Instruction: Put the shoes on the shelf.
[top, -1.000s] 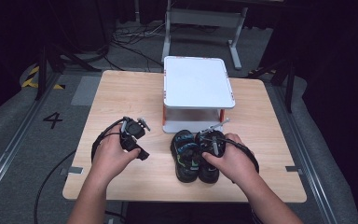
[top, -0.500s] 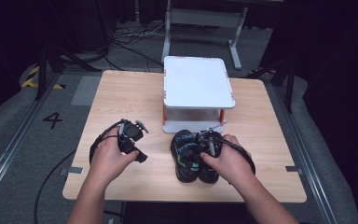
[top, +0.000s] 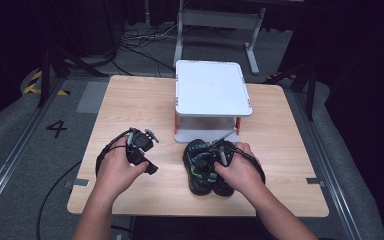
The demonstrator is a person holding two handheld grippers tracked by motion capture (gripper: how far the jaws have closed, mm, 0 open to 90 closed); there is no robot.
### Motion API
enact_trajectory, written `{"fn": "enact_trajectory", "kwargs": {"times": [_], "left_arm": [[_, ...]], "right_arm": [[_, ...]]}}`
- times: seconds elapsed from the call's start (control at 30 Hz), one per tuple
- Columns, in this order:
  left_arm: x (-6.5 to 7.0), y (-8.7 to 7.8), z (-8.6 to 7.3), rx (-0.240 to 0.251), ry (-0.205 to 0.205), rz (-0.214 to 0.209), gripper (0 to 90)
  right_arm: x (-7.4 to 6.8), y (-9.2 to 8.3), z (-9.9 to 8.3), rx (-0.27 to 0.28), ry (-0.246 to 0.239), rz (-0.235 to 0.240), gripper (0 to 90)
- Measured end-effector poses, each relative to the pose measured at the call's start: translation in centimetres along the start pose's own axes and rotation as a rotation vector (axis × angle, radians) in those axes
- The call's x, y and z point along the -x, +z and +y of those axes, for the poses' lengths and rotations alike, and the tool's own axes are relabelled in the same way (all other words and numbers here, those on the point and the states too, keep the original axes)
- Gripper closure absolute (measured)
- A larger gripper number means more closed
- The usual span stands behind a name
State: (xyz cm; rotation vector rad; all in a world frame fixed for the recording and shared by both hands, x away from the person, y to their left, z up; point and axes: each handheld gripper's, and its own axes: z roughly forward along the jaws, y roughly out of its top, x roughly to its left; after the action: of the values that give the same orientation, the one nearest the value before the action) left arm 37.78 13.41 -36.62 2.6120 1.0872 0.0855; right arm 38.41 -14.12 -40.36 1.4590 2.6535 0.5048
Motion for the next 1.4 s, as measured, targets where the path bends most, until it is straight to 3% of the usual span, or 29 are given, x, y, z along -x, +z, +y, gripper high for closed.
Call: {"fn": "enact_trajectory", "kwargs": {"times": [0.3, 0.37, 0.5, 0.7, 0.97, 1.17, 1.3, 1.4], "left_arm": [[0.1, -0.1, 0.0, 0.004, -0.002, 0.0, 30.0], [0.0, -0.2, 0.0, 0.006, 0.002, 0.005, 30.0], [0.0, -0.1, -0.1, 0.006, -0.002, 0.001, 30.0], [0.0, 0.0, 0.0, 0.0, 0.0, 0.0, 30.0], [-0.1, -0.1, -0.1, 0.004, -0.006, -0.004, 29.8], [-0.1, -0.2, -0.2, 0.003, -0.011, -0.005, 29.8], [-0.3, -0.3, -0.3, 0.01, -0.005, -0.005, 29.8], [-0.3, -0.3, -0.4, 0.011, -0.013, -0.007, 29.8]], "right_arm": [[0.4, -0.1, -0.3, 0.027, 0.053, 0.017, 83.7], [1.1, -0.3, 0.0, 0.029, 0.075, 0.049, 83.9], [1.8, -1.4, 0.8, 0.068, 0.087, 0.057, 84.0], [3.3, -2.6, 3.0, 0.13, 0.112, 0.012, 83.9], [5.1, -1.6, 5.8, 0.152, 0.169, -0.034, 83.8], [5.4, -0.6, 7.5, 0.173, 0.199, -0.075, 83.8], [5.2, 0.3, 8.6, 0.188, 0.24, -0.063, 83.7], [5.1, 0.7, 8.9, 0.196, 0.244, -0.074, 83.7]]}}
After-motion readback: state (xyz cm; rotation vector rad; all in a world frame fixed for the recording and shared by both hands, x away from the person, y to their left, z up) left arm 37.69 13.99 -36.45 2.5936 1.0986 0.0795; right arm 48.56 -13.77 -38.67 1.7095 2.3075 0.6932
